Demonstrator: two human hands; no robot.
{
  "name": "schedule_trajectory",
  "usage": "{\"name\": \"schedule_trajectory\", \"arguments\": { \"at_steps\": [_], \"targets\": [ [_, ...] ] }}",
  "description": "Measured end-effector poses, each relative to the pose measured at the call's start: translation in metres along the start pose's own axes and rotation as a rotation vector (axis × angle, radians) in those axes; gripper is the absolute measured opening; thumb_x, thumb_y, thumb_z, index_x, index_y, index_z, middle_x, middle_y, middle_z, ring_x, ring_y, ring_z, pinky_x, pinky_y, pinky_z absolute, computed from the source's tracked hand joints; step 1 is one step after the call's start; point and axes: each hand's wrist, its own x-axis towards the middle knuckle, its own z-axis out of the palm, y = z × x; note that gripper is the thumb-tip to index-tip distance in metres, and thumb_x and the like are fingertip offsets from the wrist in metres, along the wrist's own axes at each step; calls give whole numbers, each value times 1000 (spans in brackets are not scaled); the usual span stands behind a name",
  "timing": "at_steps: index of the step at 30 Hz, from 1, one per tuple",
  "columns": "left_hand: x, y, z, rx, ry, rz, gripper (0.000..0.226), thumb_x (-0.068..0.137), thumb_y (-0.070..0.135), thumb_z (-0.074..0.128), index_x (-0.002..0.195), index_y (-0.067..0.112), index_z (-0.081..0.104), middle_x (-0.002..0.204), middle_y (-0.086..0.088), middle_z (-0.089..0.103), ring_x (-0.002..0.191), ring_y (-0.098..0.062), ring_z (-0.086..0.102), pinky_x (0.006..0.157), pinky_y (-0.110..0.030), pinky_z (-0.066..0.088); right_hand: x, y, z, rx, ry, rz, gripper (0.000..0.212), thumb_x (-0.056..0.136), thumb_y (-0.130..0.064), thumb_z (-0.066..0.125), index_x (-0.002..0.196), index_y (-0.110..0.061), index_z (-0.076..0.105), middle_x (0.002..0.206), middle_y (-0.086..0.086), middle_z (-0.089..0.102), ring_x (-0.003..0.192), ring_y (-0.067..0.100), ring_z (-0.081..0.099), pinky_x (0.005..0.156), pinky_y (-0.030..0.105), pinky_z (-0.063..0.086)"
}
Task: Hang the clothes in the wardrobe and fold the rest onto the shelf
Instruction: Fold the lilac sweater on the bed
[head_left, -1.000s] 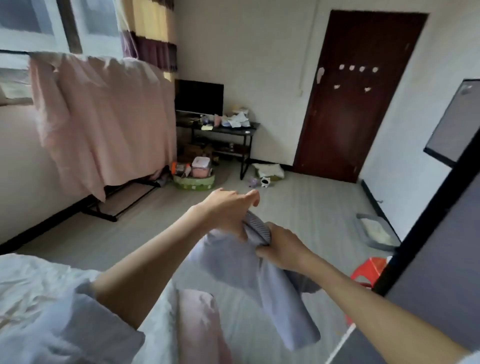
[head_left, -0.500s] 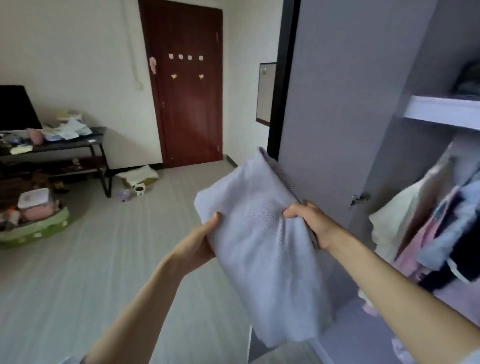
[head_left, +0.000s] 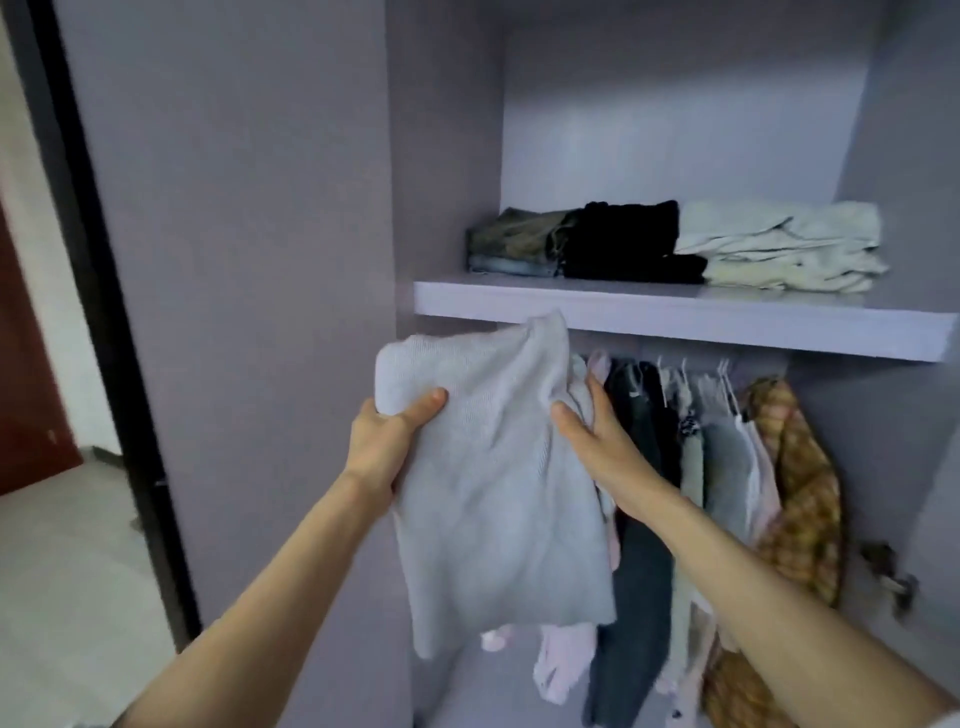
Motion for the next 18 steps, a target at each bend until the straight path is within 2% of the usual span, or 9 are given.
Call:
{"name": "schedule_trajectory", "arguments": {
  "at_steps": [1,3,6,9,12,14,16,18],
  "targets": [
    [8,10,18,-9,-42,21,56,71,36,79,117,14,55,108,0,67,91,-17,66,68,-30,56,8,-4,-16,-16,43,-29,73,95,-41,45,150,-27,-1,156,-12,3,142,5,10,117,33,16],
    [25,32,58,-32,-154,31,59,72,38,78,118,11,55,106,-2,68,88,-17,67,59,-26,53,24,-13,-54,-30,139,-102,68,97,-38,43,149,-31,1,148,-20,12,132,-3,18,108,22,22],
    [49,61,118,-86,-319,28,62,74,41,76,121,6,55,112,-6,66,96,-22,66,70,-30,54,53,-34,-111,-12,314,-192,52,99,-29,42,146,-32,20,131,-19,35,120,1,36,95,16,33],
    [70,84,175,-205,-535,154,57,74,25,75,124,5,55,116,-9,67,104,-26,65,75,-30,57,90,-57,-163,40,493,-267,39,98,-18,42,136,-25,37,117,-11,49,107,7,49,80,11,40],
    [99,92,235,-157,-709,268,81,66,18,83,134,27,40,124,5,60,109,-18,62,82,-39,56,137,-72,-215,46,622,-309,36,98,-15,40,133,-25,39,114,-7,49,101,9,50,81,16,42],
    [126,91,275,-52,-684,343,81,71,19,81,134,36,35,122,11,56,104,-12,60,73,-34,55,169,-72,-247,-11,651,-333,38,99,-15,38,136,-22,37,113,-6,47,102,10,48,86,20,39],
    [160,95,317,-63,-614,385,79,76,17,77,138,34,30,117,11,54,96,-8,58,64,-26,51,201,-68,-280,-62,650,-323,39,100,-17,37,138,-21,35,110,-8,45,100,11,47,85,22,38],
    [195,104,359,-92,-574,400,81,78,19,76,141,29,27,108,11,54,90,-8,58,59,-24,49,235,-63,-314,-53,662,-293,40,100,-20,37,139,-22,34,104,-7,44,95,14,48,82,26,41]
  ]
}}
